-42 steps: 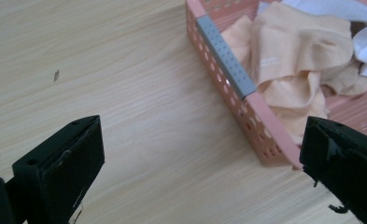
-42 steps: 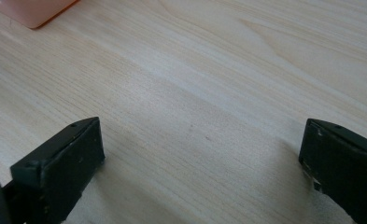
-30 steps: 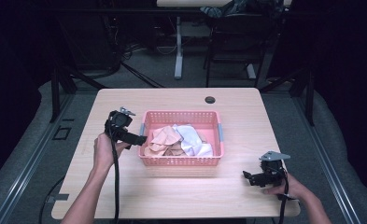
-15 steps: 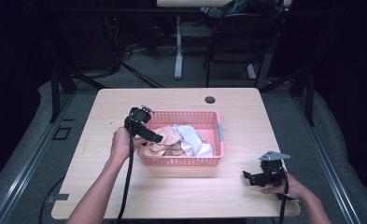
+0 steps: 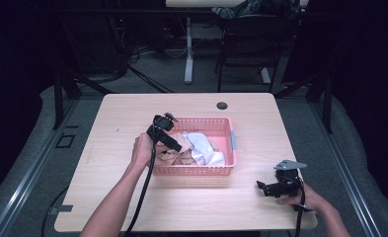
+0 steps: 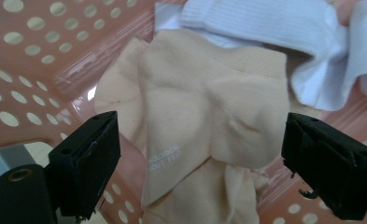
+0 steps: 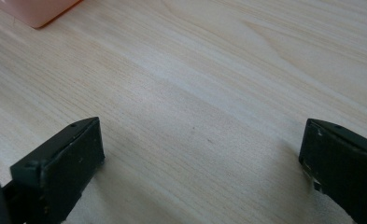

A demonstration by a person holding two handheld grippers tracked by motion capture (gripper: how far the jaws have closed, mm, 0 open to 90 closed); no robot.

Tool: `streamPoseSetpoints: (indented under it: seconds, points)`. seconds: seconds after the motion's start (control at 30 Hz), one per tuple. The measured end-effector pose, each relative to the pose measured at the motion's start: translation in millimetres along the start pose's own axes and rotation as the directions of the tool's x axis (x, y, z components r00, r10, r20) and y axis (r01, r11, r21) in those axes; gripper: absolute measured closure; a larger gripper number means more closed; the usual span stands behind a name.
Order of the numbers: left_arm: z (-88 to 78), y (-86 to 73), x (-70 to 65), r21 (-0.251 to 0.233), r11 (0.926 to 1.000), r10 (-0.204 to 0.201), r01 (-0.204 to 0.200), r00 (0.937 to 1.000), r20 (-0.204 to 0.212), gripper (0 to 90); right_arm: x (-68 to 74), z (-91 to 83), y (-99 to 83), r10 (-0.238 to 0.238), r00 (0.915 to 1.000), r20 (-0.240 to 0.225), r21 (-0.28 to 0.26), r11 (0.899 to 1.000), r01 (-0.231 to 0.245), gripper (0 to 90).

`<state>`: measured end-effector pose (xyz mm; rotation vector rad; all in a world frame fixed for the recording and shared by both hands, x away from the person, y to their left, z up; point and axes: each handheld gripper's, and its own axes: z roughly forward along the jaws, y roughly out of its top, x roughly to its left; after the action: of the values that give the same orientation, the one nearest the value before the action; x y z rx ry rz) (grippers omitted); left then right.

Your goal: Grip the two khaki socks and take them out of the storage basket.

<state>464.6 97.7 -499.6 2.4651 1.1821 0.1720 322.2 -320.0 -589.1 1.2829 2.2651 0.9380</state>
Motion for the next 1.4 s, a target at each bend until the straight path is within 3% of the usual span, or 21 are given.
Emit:
streamPoseSetpoints:
  seconds: [0.17, 0.37, 0.63, 1.07, 1.4]
  points:
    - [10.3, 1.0, 3.7, 0.021, 0.9992, -0.033, 0.033, 0.9994, 0.006, 17.7, -0.1, 0.0, 0.1, -0.001, 1.0000, -0.001, 0.001, 1.000, 0.001, 0.0]
    - [17.4, 1.9, 3.4, 0.049, 0.9980, -0.038, 0.039, 0.9992, -0.013, 25.7, -0.1, 0.0, 0.1, -0.001, 1.0000, -0.001, 0.001, 1.000, 0.001, 0.0]
    - [21.3, 2.0, 1.5, 0.070, 0.9970, -0.031, 0.033, 0.9992, -0.026, 48.1, -0.1, 0.1, 0.2, -0.001, 1.0000, -0.003, 0.001, 1.000, 0.001, 0.0]
    - [22.2, -0.1, 6.4, 0.090, 0.9944, -0.050, 0.056, 0.9966, -0.066, 73.6, -0.1, 0.2, 0.2, 0.000, 1.0000, -0.006, -0.001, 1.000, 0.000, 0.0]
    - [8.0, -1.7, 7.6, 0.055, 0.9977, -0.035, 0.040, 0.9964, -0.076, 77.5, -0.3, 0.3, 0.3, -0.003, 1.0000, -0.008, 0.000, 1.000, 0.003, 0.0]
